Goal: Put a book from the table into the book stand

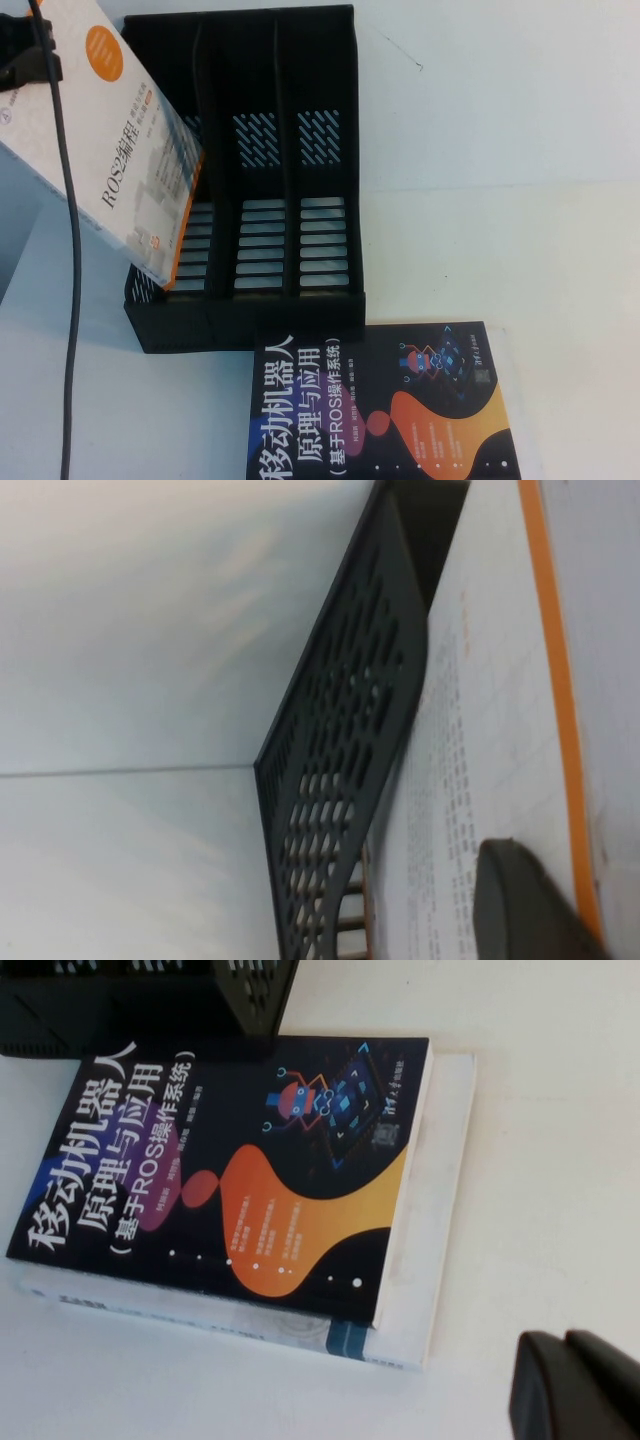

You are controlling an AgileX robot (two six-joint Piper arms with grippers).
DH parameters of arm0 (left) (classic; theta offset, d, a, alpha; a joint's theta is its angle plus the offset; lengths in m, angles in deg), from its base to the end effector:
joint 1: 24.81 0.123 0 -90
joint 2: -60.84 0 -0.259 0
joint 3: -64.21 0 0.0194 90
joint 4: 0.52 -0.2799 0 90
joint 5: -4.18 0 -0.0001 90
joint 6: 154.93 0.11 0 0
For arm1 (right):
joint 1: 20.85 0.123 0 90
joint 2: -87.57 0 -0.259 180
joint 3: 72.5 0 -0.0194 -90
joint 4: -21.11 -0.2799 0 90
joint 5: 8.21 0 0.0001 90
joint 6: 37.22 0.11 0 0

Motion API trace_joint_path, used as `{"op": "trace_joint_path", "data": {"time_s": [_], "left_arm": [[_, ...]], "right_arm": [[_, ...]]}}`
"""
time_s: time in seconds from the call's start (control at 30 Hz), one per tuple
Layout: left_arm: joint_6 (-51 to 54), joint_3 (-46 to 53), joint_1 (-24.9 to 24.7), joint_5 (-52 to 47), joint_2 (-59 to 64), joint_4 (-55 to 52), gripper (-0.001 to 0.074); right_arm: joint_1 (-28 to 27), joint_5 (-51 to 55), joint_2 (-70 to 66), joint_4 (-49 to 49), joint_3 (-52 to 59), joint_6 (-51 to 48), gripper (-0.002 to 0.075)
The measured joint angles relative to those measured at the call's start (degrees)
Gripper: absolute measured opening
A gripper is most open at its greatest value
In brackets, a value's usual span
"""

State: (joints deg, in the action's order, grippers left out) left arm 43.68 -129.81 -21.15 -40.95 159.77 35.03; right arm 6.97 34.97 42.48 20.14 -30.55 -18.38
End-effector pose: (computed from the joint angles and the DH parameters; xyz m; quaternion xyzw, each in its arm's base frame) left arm 0.4022 -0.0197 0.3667 0.0093 0.8694 -0.2040 0.4500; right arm 0.1582 0.0849 0.2692 -0.0679 0.9045 0.1739 0.3833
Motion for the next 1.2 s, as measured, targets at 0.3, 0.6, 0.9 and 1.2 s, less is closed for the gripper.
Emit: {"op": "trace_joint_path", "data": {"time_s": [0.3,0.6,0.9,1.2], "left_arm": [[3.4,0.0,-0.4,0.0,2.6,0.0,0.0101],[4.1,-0.6,-2.4,2.4,3.3,-0.2,0.0300],[4.1,-0.6,-2.4,2.3,2.8,-2.3,0.0353],[2.2,-0.6,-2.4,0.9,-3.4,-10.0,0.0027]], "right_arm": [[0.0,-0.1,0.0,0.0,0.0,1.1,-0.0001],[0.0,-0.5,0.0,0.0,0.0,1.4,-0.0001],[0.0,-0.3,-1.5,0.0,0.0,0.0,-0.0001],[0.0,1.6,-1.5,7.5,0.0,-0.8,-0.0001]]}}
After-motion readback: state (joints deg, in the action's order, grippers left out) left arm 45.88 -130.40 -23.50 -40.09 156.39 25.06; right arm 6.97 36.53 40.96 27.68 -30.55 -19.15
